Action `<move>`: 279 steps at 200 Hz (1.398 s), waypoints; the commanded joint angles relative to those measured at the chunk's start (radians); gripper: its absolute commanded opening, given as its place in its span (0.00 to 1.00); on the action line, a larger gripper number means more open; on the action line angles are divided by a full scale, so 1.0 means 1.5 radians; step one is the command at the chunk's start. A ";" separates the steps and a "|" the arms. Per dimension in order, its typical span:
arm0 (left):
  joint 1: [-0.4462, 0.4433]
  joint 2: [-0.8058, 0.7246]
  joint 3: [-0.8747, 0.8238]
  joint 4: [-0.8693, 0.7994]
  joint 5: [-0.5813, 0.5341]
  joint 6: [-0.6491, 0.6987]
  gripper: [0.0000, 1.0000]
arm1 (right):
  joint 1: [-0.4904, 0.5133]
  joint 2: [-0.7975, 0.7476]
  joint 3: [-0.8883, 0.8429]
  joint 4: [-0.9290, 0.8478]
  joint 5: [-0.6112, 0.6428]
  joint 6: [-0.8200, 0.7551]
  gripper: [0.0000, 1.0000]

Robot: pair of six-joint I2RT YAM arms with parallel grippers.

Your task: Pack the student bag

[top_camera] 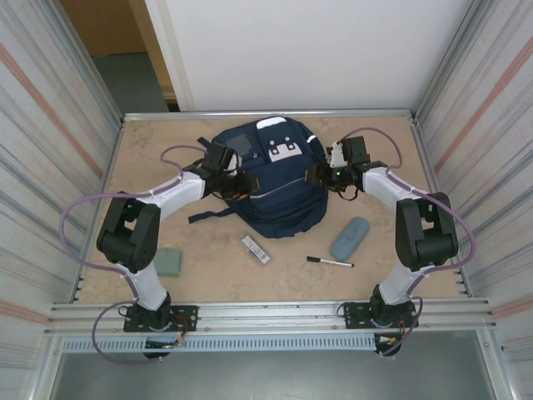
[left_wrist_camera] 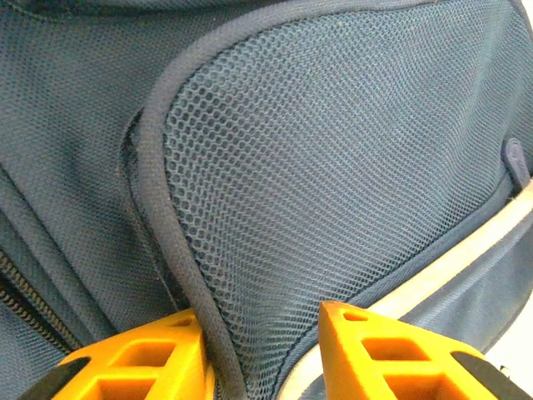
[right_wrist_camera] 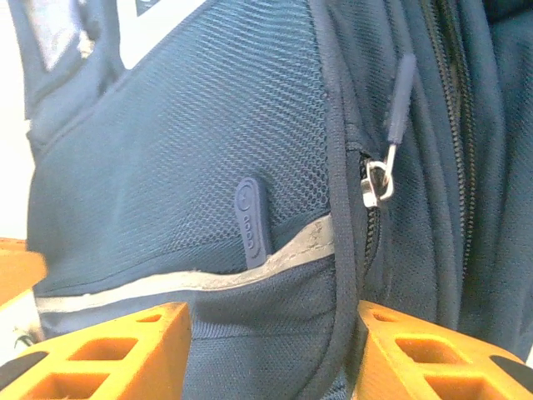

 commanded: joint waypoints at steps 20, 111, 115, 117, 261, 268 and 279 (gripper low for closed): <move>0.007 -0.053 0.066 0.020 0.034 0.023 0.36 | 0.060 -0.067 0.063 0.045 -0.099 0.021 0.50; 0.115 -0.091 0.105 -0.003 0.051 0.073 0.36 | 0.096 -0.055 0.081 0.073 0.012 0.051 0.53; 0.115 -0.092 0.098 0.001 0.047 0.076 0.37 | 0.095 -0.056 0.077 0.066 0.015 0.051 0.54; 0.115 -0.092 0.096 0.003 0.044 0.077 0.36 | 0.095 -0.056 0.074 0.062 0.017 0.050 0.54; 0.105 -0.232 -0.095 -0.071 -0.050 0.165 0.41 | 0.019 -0.252 -0.163 -0.353 0.439 0.192 0.83; 0.105 -0.245 -0.101 -0.088 -0.061 0.165 0.41 | 0.019 -0.245 -0.167 -0.371 0.441 0.203 0.83; 0.104 -0.270 -0.109 -0.116 -0.077 0.167 0.42 | 0.019 -0.230 -0.175 -0.385 0.434 0.216 0.84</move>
